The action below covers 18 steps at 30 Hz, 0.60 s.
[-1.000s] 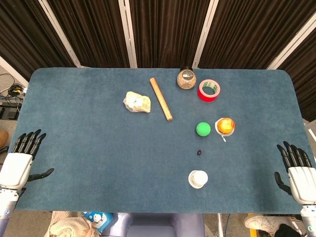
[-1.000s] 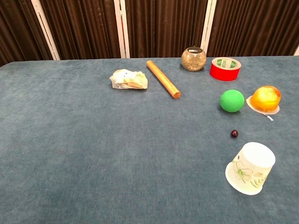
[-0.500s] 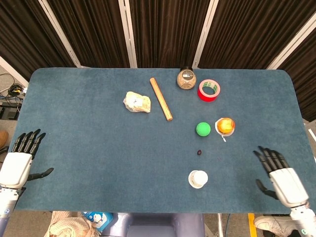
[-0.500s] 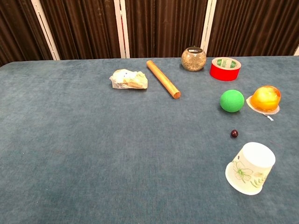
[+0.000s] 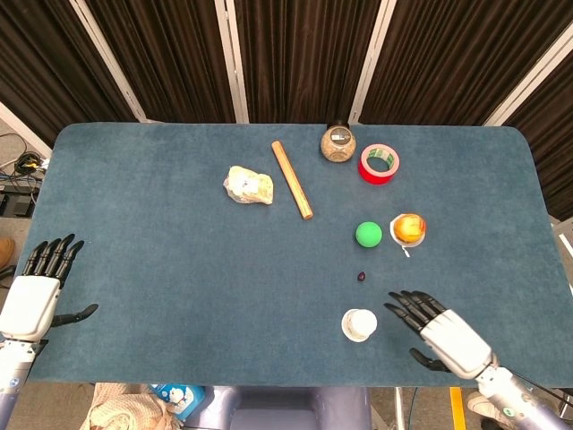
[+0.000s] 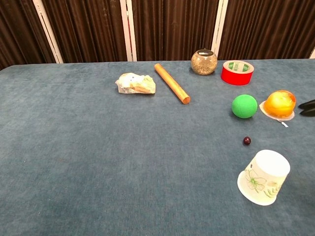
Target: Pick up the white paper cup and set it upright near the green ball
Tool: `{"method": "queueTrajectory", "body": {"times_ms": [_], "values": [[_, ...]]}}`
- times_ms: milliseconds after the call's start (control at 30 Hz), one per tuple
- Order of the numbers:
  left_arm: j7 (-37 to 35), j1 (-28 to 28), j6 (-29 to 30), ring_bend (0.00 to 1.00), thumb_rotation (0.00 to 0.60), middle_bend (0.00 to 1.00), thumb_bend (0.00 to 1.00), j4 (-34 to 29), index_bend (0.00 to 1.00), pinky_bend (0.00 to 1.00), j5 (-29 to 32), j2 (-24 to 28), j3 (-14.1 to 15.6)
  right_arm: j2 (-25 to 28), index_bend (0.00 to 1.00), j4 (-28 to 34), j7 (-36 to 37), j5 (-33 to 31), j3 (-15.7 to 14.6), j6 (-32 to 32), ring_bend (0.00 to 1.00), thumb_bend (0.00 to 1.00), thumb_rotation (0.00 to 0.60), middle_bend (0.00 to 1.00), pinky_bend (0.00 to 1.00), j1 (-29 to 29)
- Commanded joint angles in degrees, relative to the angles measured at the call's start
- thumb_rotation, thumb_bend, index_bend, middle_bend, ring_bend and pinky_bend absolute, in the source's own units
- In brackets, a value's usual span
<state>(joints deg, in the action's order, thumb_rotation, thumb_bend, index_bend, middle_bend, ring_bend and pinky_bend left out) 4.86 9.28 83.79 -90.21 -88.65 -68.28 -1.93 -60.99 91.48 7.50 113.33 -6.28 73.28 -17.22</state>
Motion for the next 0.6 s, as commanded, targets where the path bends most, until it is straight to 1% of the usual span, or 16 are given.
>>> {"method": "queueTrajectory", "body": {"times_ms": [33, 233, 433, 600], "values": [[-0.09, 0.01, -0.08, 0.0, 0.6, 0.0, 0.0, -0.04, 0.0, 0.0, 0.1, 0.03, -0.03, -0.86, 0.0, 1.77, -2.29, -0.7, -0.2, -2.69, 0.0, 0.38, 0.6, 0.0, 0.14, -1.46], [0.01, 0.14, -0.42, 0.0, 0.6, 0.0, 0.0, -0.17, 0.0, 0.0, 0.19, 0.08, 0.02, -2.45, 0.0, 4.02, -6.74, -3.65, 0.05, -7.6, 0.0, 0.38, 0.6, 0.0, 0.14, -2.9], [-0.19, 0.16, -0.54, 0.0, 0.6, 0.0, 0.0, -0.24, 0.0, 0.0, 0.4, 0.17, -0.02, -4.25, 0.0, 4.84, -9.9, -6.54, 0.83, -10.37, 0.0, 0.38, 0.6, 0.0, 0.14, -3.87], [-0.13, 0.25, -0.72, 0.0, 0.6, 0.0, 0.0, -0.29, 0.0, 0.0, 0.46, 0.2, -0.02, -5.73, 0.0, 5.05, -12.49, -8.81, 1.08, -12.78, 0.02, 0.38, 0.6, 0.0, 0.17, -4.6]]}}
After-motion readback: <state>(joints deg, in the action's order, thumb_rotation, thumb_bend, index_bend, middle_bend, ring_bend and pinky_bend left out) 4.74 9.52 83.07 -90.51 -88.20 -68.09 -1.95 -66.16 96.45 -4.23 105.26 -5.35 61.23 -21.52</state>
